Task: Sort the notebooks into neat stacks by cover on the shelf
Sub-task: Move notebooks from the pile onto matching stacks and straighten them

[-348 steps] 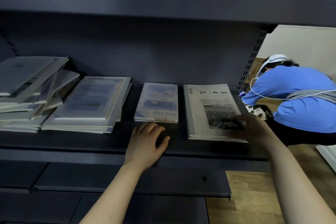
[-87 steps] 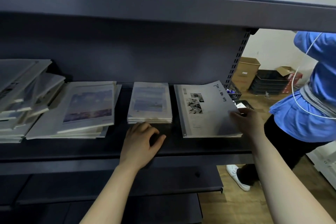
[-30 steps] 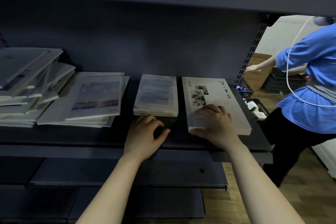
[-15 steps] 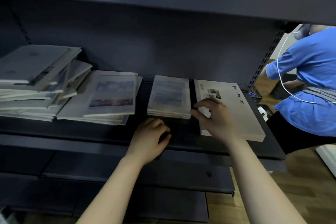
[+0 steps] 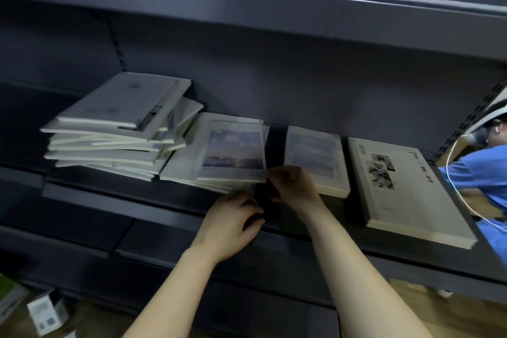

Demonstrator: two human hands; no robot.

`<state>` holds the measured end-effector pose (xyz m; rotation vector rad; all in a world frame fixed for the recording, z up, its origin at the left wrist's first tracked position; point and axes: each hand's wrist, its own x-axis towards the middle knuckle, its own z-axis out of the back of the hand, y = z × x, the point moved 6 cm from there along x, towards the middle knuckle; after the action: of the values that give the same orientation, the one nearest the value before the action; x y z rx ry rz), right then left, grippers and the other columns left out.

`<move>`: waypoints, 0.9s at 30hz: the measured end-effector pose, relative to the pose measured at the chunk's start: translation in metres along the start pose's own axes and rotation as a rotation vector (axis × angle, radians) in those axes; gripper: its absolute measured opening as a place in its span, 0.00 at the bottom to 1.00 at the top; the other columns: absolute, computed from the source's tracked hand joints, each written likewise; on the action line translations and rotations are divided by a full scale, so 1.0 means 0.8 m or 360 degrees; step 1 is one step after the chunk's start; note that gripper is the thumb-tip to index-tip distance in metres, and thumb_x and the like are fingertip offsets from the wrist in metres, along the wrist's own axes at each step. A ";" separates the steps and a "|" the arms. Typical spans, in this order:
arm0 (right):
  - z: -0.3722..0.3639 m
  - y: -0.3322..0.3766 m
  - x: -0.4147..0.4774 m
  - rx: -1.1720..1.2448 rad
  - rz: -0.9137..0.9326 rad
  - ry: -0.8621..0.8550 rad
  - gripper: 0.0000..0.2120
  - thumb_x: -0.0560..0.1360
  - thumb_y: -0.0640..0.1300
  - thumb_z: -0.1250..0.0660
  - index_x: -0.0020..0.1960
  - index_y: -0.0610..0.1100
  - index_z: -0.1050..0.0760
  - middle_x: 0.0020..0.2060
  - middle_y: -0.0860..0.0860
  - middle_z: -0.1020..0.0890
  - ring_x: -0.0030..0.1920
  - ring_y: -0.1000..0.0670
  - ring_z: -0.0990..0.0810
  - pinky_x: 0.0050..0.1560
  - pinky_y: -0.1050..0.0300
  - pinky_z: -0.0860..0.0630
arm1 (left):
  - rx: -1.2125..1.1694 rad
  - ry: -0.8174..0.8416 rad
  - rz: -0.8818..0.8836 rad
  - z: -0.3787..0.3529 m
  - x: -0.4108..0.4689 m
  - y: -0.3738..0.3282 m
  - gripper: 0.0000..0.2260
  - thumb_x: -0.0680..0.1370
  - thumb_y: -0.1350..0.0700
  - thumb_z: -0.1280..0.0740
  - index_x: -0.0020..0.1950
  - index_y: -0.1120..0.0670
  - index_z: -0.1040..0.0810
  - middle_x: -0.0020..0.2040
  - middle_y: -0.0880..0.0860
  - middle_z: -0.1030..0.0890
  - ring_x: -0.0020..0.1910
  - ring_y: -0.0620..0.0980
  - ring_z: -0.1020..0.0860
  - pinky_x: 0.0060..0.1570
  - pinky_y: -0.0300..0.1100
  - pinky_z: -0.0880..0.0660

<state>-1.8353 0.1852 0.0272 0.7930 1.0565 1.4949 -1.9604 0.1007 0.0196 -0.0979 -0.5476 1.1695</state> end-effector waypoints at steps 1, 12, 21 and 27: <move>-0.007 0.000 0.002 0.0051 -0.0037 -0.0033 0.11 0.78 0.50 0.35 0.40 0.48 0.20 0.36 0.47 0.17 0.37 0.49 0.17 0.33 0.58 0.19 | -0.0003 0.0000 -0.0006 0.003 -0.003 0.005 0.12 0.76 0.47 0.36 0.53 0.50 0.18 0.52 0.49 0.20 0.53 0.50 0.25 0.51 0.45 0.28; -0.040 -0.007 0.026 0.0206 -0.0229 -0.0263 0.11 0.75 0.51 0.30 0.41 0.43 0.22 0.38 0.42 0.17 0.36 0.44 0.18 0.35 0.48 0.20 | -0.0038 0.0009 -0.0035 0.027 -0.016 0.041 0.12 0.76 0.46 0.36 0.51 0.51 0.18 0.51 0.47 0.21 0.53 0.49 0.26 0.50 0.45 0.27; -0.034 -0.002 0.026 0.0666 -0.0164 -0.0225 0.06 0.76 0.39 0.32 0.48 0.43 0.29 0.49 0.44 0.23 0.47 0.45 0.19 0.33 0.58 0.21 | -0.0013 0.0015 -0.0114 0.021 -0.007 0.033 0.13 0.76 0.46 0.36 0.52 0.51 0.18 0.50 0.49 0.20 0.52 0.51 0.25 0.50 0.46 0.26; -0.001 -0.001 0.020 0.0940 -0.0041 -0.0262 0.07 0.77 0.36 0.35 0.46 0.43 0.32 0.49 0.43 0.24 0.46 0.44 0.19 0.35 0.55 0.20 | 0.0006 -0.0028 -0.0169 0.007 0.002 0.015 0.13 0.76 0.46 0.36 0.53 0.51 0.18 0.51 0.49 0.20 0.53 0.50 0.24 0.53 0.45 0.27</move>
<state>-1.8387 0.2011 0.0253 1.2811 1.3942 1.0738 -1.9727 0.1057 0.0209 -0.0546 -0.5594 1.0690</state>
